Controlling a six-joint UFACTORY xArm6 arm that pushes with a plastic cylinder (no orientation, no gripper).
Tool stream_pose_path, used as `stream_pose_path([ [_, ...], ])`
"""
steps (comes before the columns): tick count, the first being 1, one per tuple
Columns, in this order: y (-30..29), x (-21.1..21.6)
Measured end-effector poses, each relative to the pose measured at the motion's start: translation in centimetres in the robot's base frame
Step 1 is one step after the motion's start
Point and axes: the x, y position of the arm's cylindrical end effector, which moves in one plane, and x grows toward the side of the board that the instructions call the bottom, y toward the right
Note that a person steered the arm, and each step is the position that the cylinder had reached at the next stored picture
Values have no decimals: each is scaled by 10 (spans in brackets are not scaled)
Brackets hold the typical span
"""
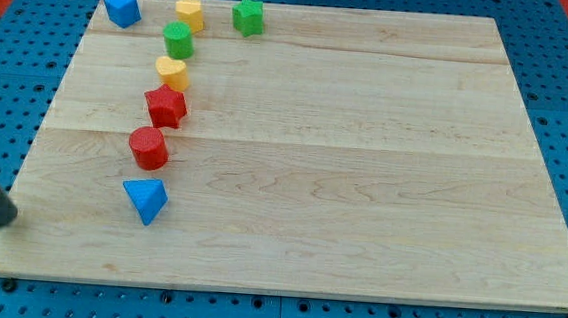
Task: Move the blue triangle diagonally to the red circle
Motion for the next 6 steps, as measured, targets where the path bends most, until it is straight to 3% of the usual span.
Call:
stream_pose_path([
  [1, 75, 24],
  [2, 159, 4],
  [3, 149, -41],
  [4, 100, -103],
  [5, 86, -109],
  [6, 145, -75],
])
